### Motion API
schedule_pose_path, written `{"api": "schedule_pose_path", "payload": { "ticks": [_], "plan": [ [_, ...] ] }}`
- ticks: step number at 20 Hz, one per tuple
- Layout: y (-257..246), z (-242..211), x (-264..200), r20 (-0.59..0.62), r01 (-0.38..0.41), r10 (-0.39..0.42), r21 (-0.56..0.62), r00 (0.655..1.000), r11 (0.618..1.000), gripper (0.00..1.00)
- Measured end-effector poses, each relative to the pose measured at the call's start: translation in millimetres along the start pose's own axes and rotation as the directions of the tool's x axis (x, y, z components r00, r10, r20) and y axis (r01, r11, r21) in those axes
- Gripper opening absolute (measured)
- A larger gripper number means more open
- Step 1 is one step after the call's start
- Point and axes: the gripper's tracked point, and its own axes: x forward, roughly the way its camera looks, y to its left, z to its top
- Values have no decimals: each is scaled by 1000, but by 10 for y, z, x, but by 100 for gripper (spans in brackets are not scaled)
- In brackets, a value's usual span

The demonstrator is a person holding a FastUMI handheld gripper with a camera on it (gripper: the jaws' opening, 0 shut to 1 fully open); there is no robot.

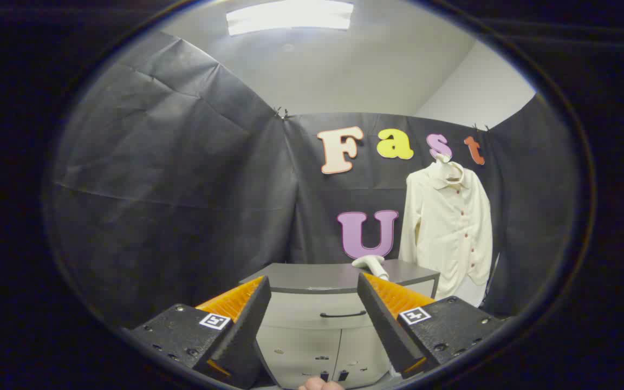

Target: Iron the clothes twice with a garment steamer, once on the left side and once on the right side.

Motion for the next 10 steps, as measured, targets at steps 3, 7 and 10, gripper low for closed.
{"api": "schedule_pose_path", "payload": {
  "ticks": [3, 7, 10],
  "plan": [
    [-38, -5, -6, 4, 5, -5, -4, 1000, 1000, 97],
    [-44, 4, -27, 13, 8, -8, -11, 1000, 1000, 98],
    [-56, -27, -32, 5, 11, -11, -16, 1000, 1000, 98]
  ]
}}
